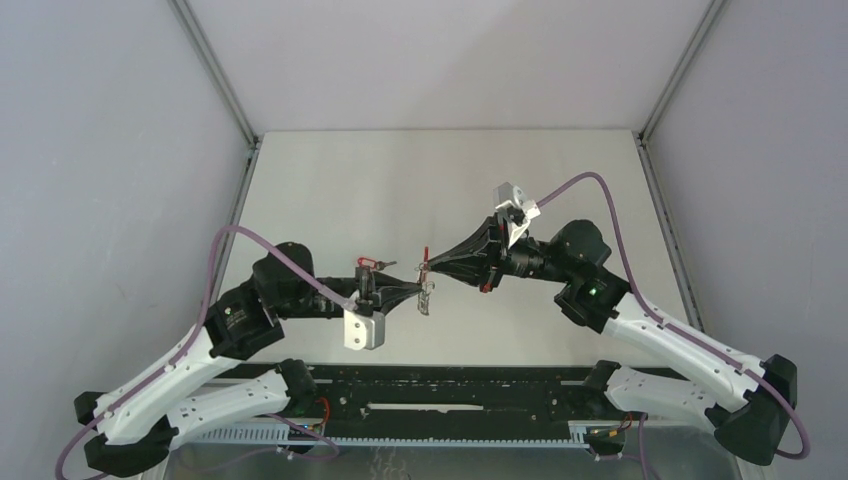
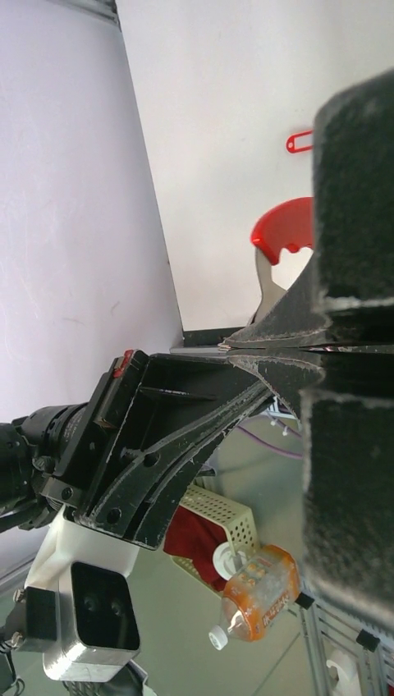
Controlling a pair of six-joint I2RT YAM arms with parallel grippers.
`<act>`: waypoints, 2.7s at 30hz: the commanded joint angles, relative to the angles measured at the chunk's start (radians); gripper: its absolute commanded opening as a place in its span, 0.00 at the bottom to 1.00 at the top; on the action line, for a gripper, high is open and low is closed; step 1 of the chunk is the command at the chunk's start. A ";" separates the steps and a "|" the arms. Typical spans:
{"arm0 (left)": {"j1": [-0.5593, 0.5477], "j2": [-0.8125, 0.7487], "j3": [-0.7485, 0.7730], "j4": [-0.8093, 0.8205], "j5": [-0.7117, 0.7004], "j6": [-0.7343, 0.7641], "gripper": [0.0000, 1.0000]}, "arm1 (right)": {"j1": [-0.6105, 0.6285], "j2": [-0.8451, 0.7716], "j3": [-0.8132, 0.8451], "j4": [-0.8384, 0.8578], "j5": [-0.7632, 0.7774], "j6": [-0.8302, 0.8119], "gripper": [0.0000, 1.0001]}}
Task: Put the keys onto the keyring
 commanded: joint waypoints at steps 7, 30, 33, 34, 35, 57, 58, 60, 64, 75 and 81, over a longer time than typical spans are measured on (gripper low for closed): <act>-0.008 -0.037 -0.007 0.087 -0.115 -0.133 0.27 | 0.000 -0.054 -0.013 0.030 0.004 -0.011 0.00; 0.071 0.061 0.082 0.146 0.039 -0.673 0.48 | 0.002 -0.067 -0.157 0.421 -0.019 0.127 0.00; 0.103 0.076 0.096 0.146 0.117 -0.724 0.44 | 0.004 -0.073 -0.162 0.422 -0.014 0.112 0.00; 0.106 0.076 0.100 0.152 0.126 -0.733 0.44 | 0.005 -0.073 -0.162 0.420 -0.017 0.110 0.00; 0.107 0.075 0.104 0.155 0.135 -0.734 0.44 | 0.004 -0.073 -0.162 0.415 -0.019 0.107 0.00; 0.106 0.100 0.111 0.156 0.176 -0.729 0.32 | 0.022 -0.066 -0.162 0.387 -0.043 0.071 0.00; 0.107 0.100 0.111 0.163 0.174 -0.735 0.30 | 0.022 -0.067 -0.162 0.380 -0.043 0.066 0.00; 0.107 0.104 0.114 0.166 0.171 -0.741 0.25 | 0.026 -0.071 -0.162 0.365 -0.043 0.053 0.00; 0.107 0.103 0.115 0.167 0.164 -0.748 0.16 | 0.033 -0.077 -0.158 0.329 -0.043 0.027 0.00; 0.109 0.090 0.108 0.063 0.107 -0.659 0.00 | 0.012 -0.104 -0.004 -0.060 -0.116 -0.106 0.23; 0.109 0.106 0.142 -0.026 0.111 -0.587 0.00 | -0.021 -0.034 0.240 -0.580 -0.200 -0.338 0.47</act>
